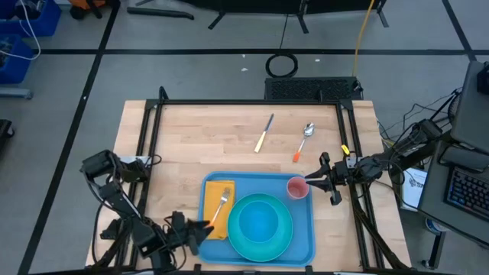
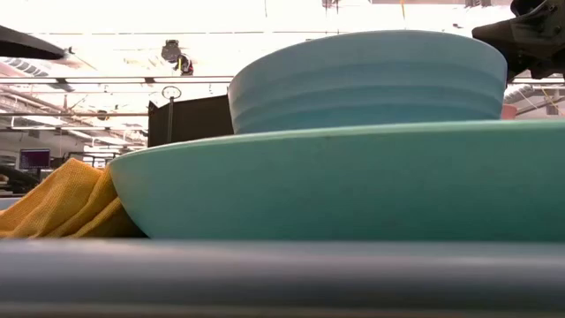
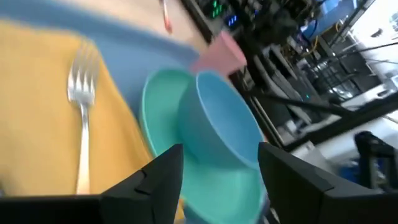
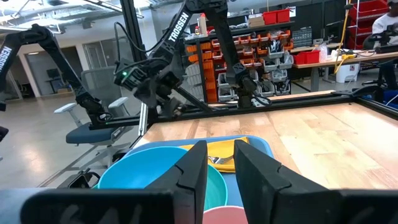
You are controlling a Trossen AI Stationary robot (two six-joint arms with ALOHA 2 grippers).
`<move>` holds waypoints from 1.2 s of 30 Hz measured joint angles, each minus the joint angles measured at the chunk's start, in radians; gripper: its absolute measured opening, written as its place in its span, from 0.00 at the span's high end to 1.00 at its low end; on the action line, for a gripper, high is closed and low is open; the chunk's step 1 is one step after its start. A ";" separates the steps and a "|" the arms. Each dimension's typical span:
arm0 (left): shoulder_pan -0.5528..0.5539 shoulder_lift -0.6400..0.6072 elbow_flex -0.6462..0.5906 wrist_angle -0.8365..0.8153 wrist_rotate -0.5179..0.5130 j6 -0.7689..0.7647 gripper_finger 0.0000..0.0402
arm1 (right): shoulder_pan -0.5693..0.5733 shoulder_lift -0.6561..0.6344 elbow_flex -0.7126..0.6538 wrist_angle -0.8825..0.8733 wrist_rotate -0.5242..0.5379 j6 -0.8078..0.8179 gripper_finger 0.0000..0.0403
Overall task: Set up tray
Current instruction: Put the orange fork on top of the orange napkin on the blue serving tray
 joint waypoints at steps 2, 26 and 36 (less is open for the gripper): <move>0.018 0.000 0.000 -0.009 -0.035 0.063 0.48 | 0.000 0.000 0.000 0.000 0.000 0.000 0.82; 0.381 -0.428 0.000 -0.072 0.759 1.272 0.50 | 0.000 0.000 0.000 0.000 0.000 0.000 0.82; 0.736 -0.485 -0.001 -0.326 1.328 1.385 0.50 | 0.000 0.000 0.000 0.000 0.000 0.000 0.82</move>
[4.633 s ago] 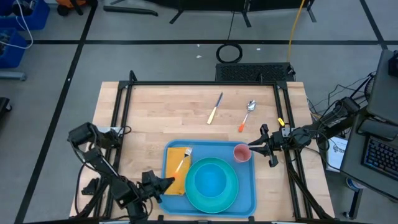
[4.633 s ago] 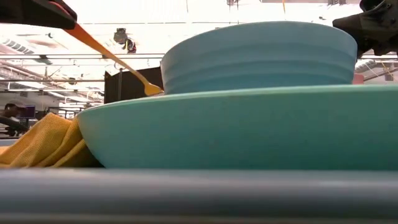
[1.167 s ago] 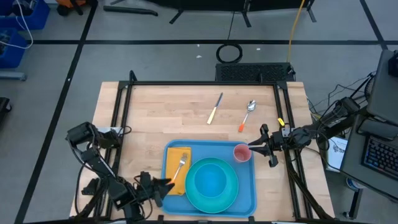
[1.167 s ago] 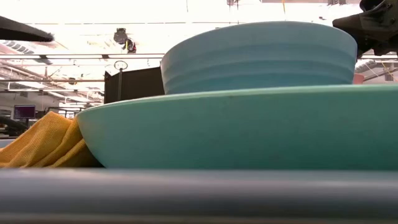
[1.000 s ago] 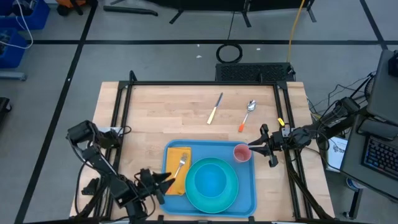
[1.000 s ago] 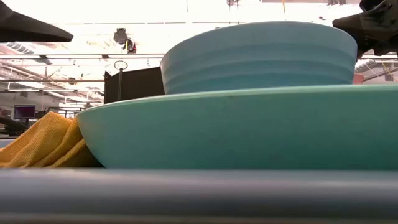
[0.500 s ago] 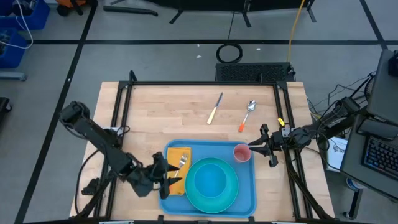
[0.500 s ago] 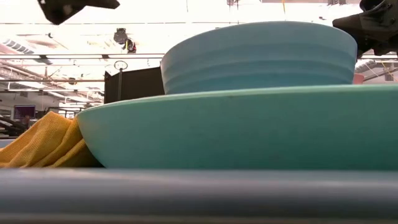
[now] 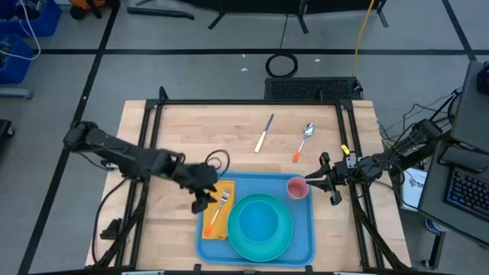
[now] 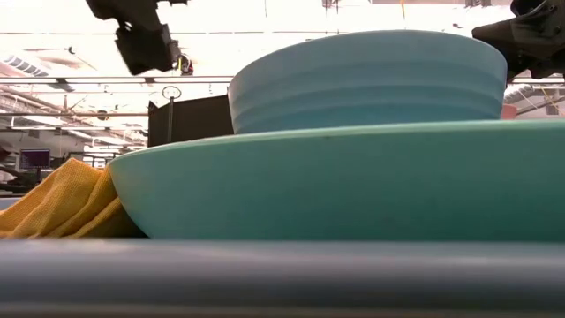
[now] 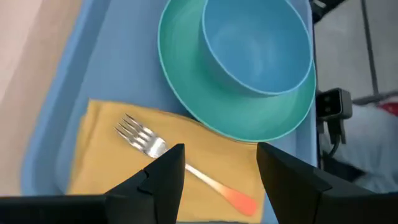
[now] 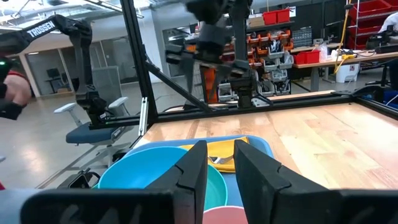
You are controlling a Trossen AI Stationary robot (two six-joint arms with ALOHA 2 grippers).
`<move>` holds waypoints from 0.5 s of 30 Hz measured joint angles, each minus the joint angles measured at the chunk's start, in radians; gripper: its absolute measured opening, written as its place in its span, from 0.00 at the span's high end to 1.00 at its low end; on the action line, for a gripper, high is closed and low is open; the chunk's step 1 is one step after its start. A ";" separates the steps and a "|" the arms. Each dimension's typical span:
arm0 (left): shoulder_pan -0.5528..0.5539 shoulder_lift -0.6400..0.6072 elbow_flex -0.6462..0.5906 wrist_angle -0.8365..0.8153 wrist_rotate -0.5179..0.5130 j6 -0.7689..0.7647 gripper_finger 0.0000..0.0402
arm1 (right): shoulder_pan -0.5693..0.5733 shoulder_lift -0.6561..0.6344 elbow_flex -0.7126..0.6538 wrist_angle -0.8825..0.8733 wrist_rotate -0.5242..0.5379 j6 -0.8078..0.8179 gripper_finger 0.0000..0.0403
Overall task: Set up tray
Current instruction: Put the orange fork on top of the orange napkin on the blue serving tray
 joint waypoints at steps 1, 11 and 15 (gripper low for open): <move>0.033 -0.001 0.000 -0.008 0.032 0.042 0.50 | 0.000 0.000 0.000 0.000 0.000 0.000 0.82; 0.314 0.038 0.000 -0.024 0.279 0.336 0.50 | 0.000 0.000 0.000 0.000 0.000 0.000 0.82; 0.388 0.095 0.002 -0.028 0.387 0.385 0.50 | 0.000 0.000 0.000 0.000 0.000 0.000 0.82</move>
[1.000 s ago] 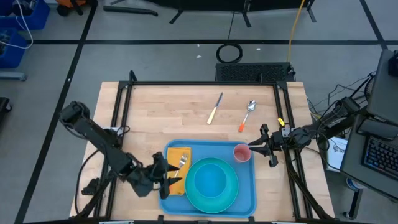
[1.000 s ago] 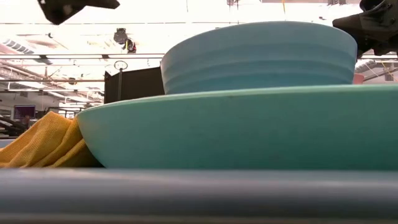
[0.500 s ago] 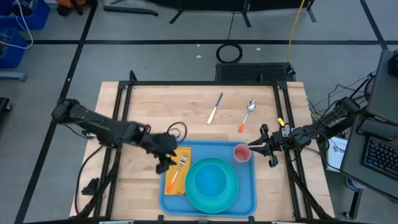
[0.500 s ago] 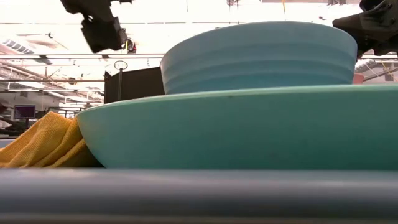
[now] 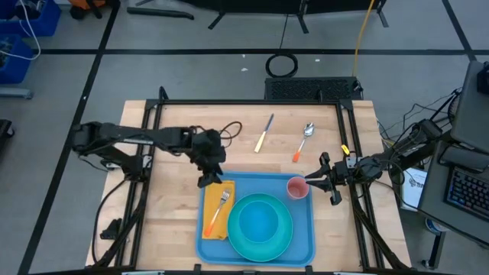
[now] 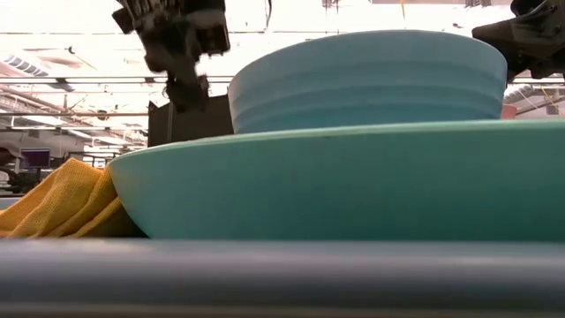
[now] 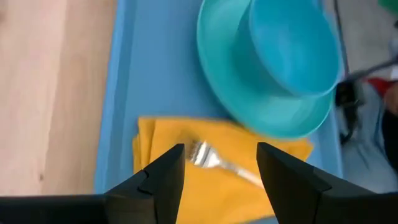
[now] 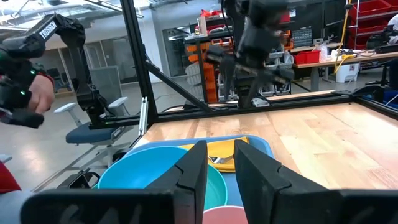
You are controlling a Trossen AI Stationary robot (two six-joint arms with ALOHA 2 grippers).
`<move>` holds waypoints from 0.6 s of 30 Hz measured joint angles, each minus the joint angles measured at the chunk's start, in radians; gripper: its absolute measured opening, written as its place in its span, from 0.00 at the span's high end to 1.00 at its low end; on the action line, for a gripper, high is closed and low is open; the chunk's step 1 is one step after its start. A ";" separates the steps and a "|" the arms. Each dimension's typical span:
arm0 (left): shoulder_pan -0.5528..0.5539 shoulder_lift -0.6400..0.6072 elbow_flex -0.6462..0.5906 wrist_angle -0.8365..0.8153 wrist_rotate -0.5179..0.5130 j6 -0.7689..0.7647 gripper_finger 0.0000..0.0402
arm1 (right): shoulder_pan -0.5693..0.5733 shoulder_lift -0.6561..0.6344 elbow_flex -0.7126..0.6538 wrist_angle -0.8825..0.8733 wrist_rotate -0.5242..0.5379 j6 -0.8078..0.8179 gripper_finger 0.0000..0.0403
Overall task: Set up tray
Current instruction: Put the orange fork on top of the orange napkin on the blue serving tray
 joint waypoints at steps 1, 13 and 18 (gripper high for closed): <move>0.010 0.017 -0.001 -0.017 0.010 0.014 0.50 | 0.000 0.000 0.000 0.000 0.000 0.000 0.82; -0.024 0.182 -0.002 0.015 0.055 0.170 0.50 | 0.000 0.000 0.000 0.000 0.000 0.000 0.82; -0.042 0.231 -0.001 0.031 0.015 0.215 0.50 | 0.000 0.000 0.000 0.000 0.000 0.000 0.82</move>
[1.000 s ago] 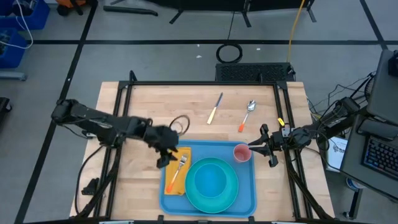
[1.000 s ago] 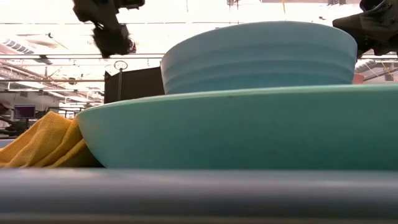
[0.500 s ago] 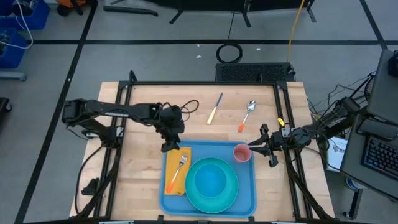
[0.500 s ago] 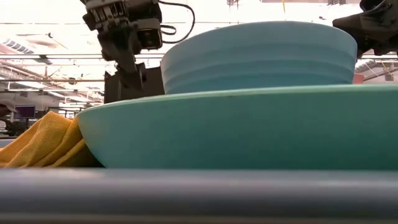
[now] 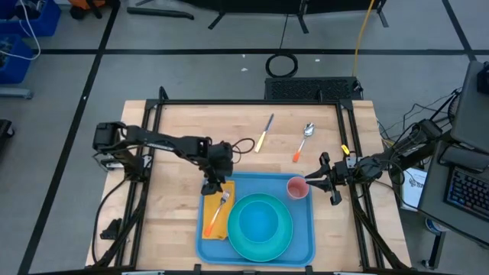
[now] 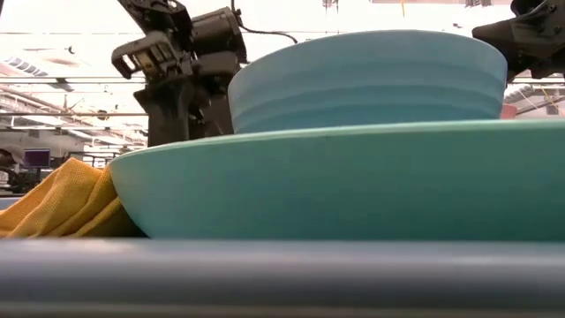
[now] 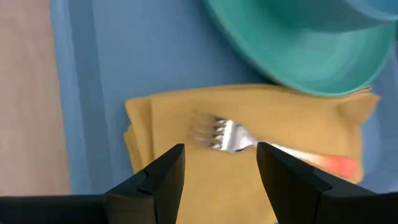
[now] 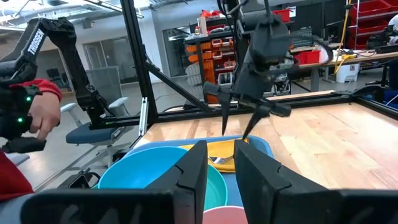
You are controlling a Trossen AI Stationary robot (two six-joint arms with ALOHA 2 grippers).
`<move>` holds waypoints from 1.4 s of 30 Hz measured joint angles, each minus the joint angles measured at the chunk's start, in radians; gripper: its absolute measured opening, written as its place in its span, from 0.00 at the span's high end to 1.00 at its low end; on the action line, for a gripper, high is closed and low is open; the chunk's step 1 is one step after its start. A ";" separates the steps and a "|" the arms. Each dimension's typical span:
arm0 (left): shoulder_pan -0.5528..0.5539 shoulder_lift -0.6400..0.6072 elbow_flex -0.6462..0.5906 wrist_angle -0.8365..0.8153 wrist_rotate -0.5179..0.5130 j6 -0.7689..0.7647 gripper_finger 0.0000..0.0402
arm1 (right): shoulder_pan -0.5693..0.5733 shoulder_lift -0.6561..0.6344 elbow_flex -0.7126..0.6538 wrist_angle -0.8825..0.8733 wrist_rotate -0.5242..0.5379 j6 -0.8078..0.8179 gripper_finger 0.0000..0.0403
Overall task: Set up tray
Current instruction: Put the orange fork on top of the orange napkin on the blue serving tray
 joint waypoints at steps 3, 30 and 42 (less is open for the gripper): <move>0.001 0.032 -0.001 0.006 -0.003 0.012 0.50 | 0.000 0.000 0.000 0.000 0.000 0.000 0.82; 0.005 0.064 0.000 0.096 -0.007 0.063 0.50 | 0.000 0.000 0.000 0.000 0.000 0.000 0.82; -0.028 0.146 -0.001 0.122 0.013 0.051 0.50 | 0.000 0.000 0.000 0.000 0.000 0.000 0.82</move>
